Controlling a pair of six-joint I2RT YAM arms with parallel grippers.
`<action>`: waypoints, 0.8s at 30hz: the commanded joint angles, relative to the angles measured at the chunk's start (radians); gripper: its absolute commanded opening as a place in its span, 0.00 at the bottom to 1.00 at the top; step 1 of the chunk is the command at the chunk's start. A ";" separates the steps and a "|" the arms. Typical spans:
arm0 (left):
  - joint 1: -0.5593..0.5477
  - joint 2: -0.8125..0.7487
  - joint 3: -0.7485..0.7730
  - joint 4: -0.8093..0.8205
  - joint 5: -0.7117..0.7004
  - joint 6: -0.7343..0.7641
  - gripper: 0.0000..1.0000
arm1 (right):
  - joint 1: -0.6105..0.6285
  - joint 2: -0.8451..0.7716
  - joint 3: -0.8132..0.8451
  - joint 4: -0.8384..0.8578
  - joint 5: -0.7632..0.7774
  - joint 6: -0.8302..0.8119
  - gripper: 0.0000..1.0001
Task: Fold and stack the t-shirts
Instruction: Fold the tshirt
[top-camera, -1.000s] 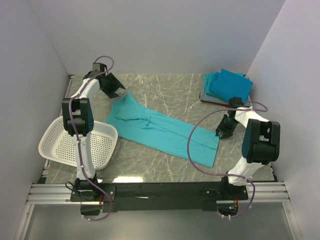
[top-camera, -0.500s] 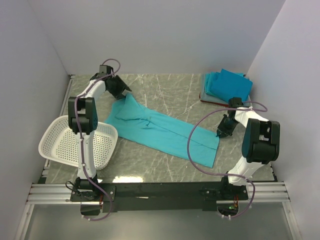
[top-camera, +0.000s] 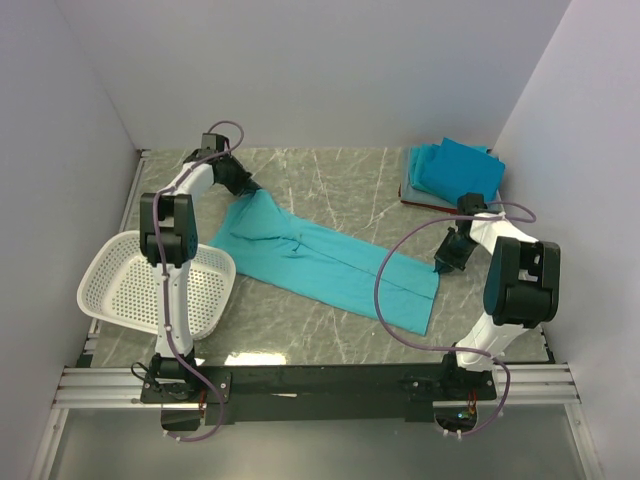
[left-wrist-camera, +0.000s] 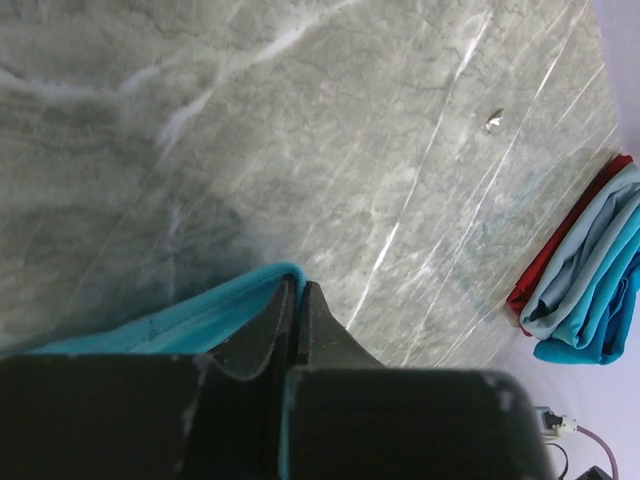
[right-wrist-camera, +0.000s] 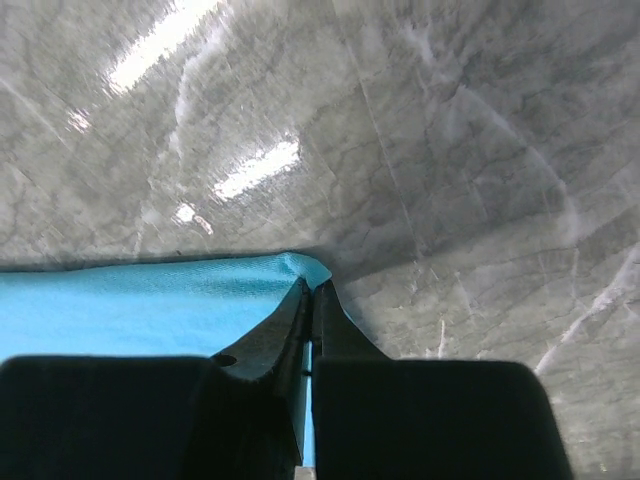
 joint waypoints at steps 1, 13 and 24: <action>0.008 0.013 0.037 0.067 0.039 0.014 0.00 | -0.020 -0.011 0.053 -0.009 0.043 0.009 0.00; 0.008 0.076 0.086 0.254 0.168 -0.034 0.00 | -0.105 -0.030 0.127 -0.042 0.067 0.020 0.00; 0.009 0.100 0.107 0.163 0.053 -0.025 0.00 | -0.140 -0.031 0.149 -0.054 0.077 0.026 0.00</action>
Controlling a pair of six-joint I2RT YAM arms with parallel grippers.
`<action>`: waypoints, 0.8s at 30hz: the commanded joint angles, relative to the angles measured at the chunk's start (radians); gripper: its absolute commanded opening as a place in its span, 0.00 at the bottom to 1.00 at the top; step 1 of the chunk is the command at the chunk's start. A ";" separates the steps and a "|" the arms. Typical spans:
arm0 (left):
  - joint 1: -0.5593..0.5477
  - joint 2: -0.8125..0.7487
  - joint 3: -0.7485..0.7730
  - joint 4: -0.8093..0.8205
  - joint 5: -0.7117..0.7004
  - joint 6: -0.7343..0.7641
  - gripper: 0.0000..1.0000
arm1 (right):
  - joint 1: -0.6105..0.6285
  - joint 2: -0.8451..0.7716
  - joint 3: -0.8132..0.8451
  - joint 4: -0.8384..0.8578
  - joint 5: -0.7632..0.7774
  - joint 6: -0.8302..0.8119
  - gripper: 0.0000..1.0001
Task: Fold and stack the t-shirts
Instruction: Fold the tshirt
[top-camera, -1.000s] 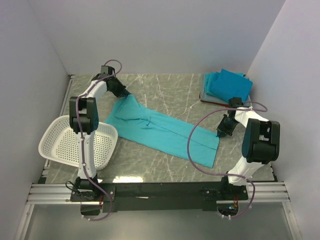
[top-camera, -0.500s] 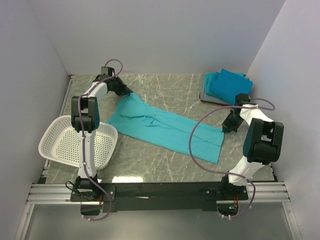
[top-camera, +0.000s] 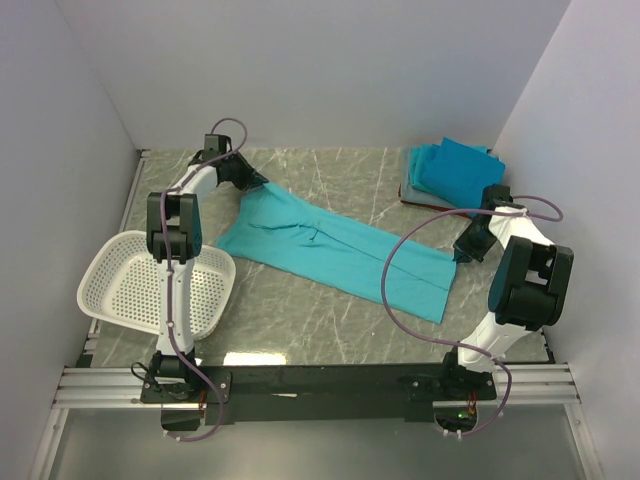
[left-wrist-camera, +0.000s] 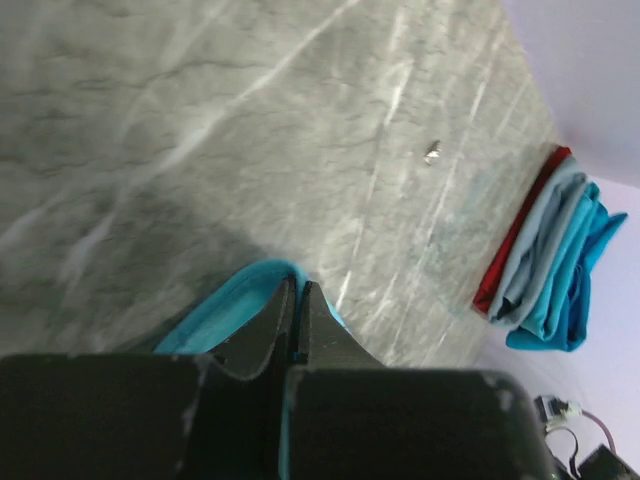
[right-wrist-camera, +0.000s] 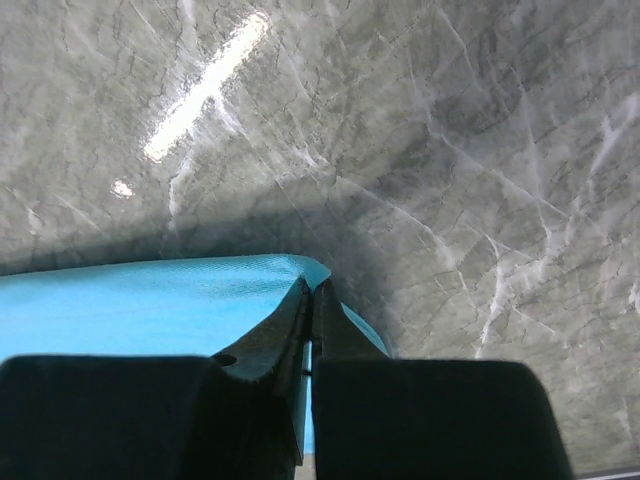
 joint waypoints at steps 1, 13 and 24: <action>0.004 -0.019 0.019 -0.017 -0.069 0.003 0.01 | -0.014 -0.033 0.040 -0.010 0.039 0.013 0.00; -0.001 -0.088 0.065 -0.132 -0.216 0.113 0.52 | -0.012 -0.041 0.026 -0.001 0.012 0.004 0.00; -0.159 -0.448 -0.262 -0.147 -0.497 0.371 0.66 | -0.012 -0.021 0.059 -0.007 -0.007 -0.022 0.00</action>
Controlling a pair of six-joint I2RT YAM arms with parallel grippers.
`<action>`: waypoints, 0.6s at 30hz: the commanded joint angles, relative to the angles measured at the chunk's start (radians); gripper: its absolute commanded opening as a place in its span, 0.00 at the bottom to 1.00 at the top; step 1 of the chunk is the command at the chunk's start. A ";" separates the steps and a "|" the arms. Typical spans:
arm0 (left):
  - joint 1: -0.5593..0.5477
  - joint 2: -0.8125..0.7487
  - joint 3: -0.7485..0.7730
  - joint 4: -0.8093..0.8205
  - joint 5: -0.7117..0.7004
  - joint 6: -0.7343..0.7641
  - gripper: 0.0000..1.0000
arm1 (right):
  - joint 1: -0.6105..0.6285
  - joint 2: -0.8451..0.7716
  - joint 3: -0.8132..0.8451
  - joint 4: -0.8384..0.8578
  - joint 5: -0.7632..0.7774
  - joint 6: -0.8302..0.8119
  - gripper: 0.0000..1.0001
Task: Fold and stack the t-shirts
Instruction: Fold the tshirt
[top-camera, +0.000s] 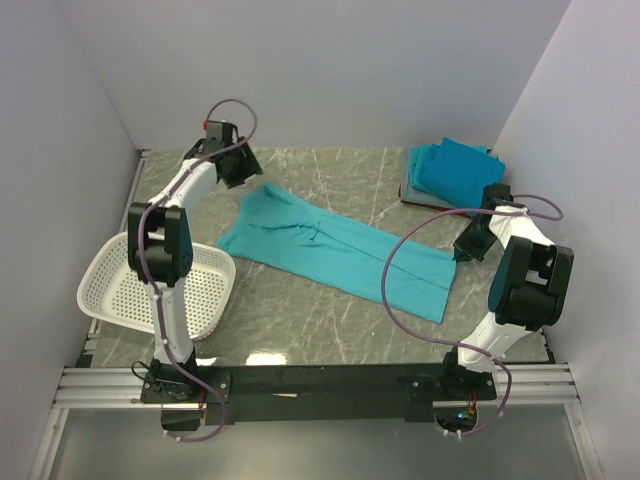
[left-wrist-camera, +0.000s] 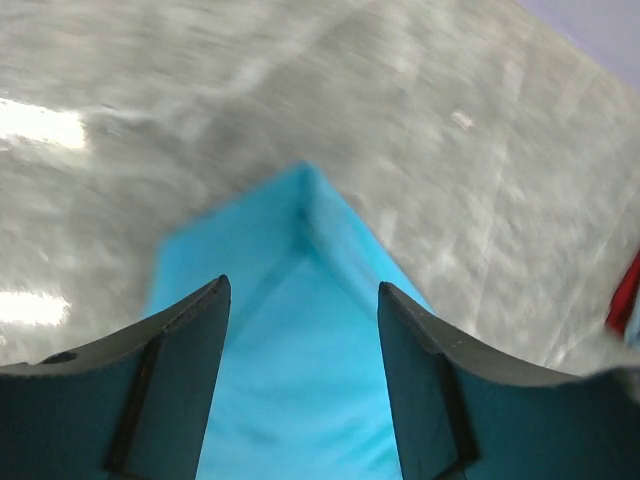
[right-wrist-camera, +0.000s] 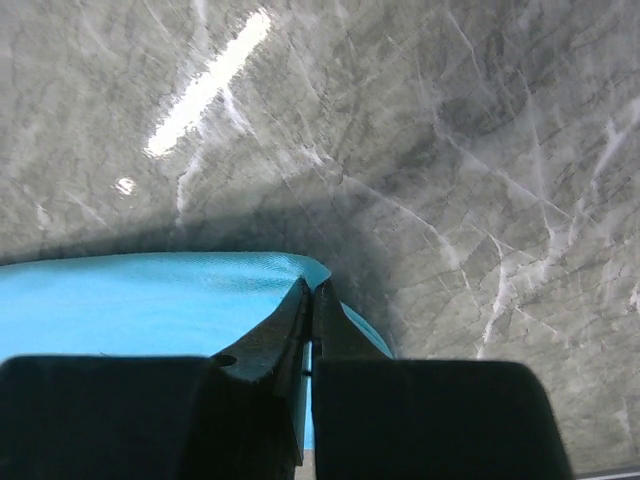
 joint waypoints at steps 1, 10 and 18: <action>-0.107 -0.116 -0.063 -0.025 -0.091 0.144 0.65 | -0.012 -0.019 0.054 -0.008 0.005 -0.018 0.00; -0.250 -0.120 -0.160 -0.087 -0.146 0.235 0.59 | -0.012 -0.048 0.048 -0.014 0.000 -0.031 0.00; -0.301 -0.048 -0.129 -0.145 -0.223 0.293 0.57 | -0.010 -0.071 0.010 -0.002 -0.008 -0.029 0.00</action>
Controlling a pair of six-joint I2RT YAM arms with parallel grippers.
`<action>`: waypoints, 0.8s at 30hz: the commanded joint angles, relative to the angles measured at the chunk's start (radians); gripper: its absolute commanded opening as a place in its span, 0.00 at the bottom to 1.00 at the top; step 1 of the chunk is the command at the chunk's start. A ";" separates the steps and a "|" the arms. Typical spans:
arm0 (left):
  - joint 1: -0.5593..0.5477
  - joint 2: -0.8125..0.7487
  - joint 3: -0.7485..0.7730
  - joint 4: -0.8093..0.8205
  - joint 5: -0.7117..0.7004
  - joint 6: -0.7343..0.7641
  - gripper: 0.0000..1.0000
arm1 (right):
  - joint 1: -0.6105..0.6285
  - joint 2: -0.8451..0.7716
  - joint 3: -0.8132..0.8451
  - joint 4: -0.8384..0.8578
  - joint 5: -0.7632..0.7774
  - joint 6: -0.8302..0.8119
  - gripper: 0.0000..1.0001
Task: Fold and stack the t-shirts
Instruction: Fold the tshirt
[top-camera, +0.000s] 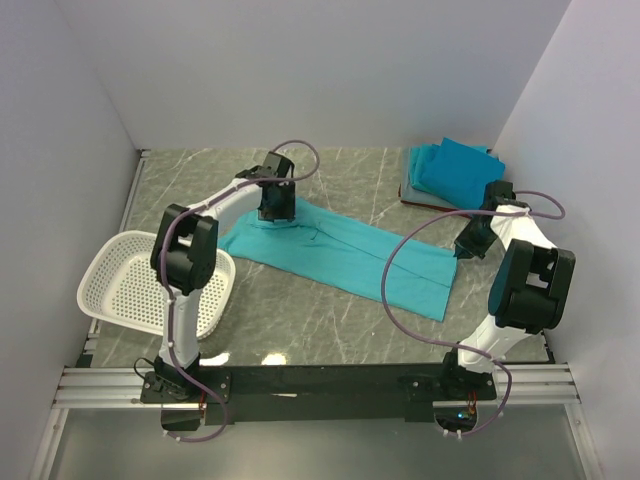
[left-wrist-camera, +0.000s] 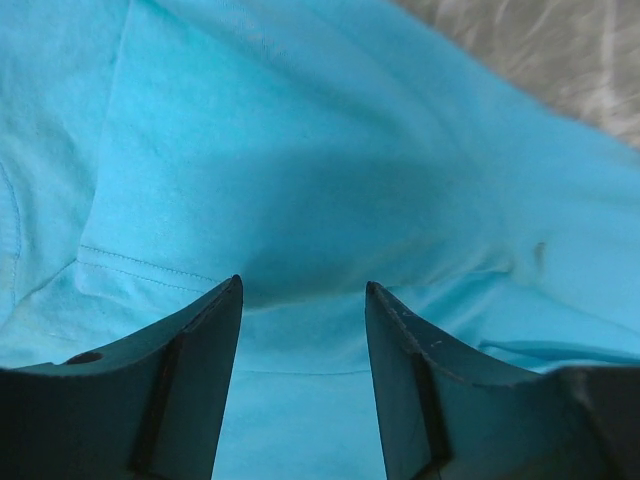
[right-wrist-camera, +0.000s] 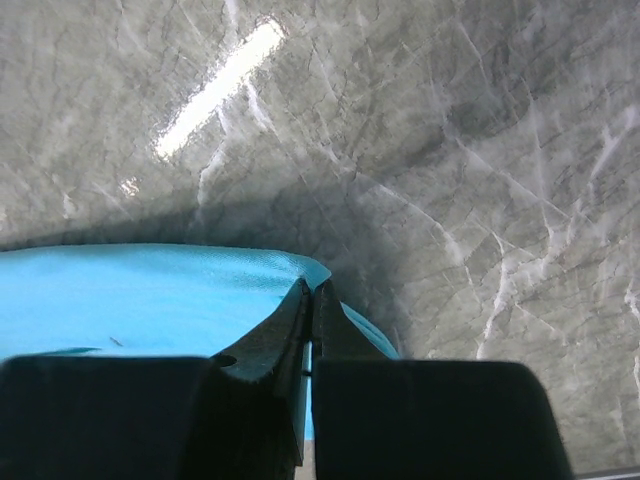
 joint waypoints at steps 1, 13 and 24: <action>-0.005 0.014 0.032 -0.027 -0.044 0.052 0.57 | -0.012 -0.053 -0.010 0.012 0.003 -0.014 0.00; -0.012 0.060 0.023 -0.013 -0.049 0.095 0.45 | -0.012 -0.060 -0.004 0.007 0.003 -0.012 0.00; -0.010 0.048 0.080 -0.065 -0.067 0.127 0.00 | -0.012 -0.083 -0.028 0.015 0.005 -0.011 0.00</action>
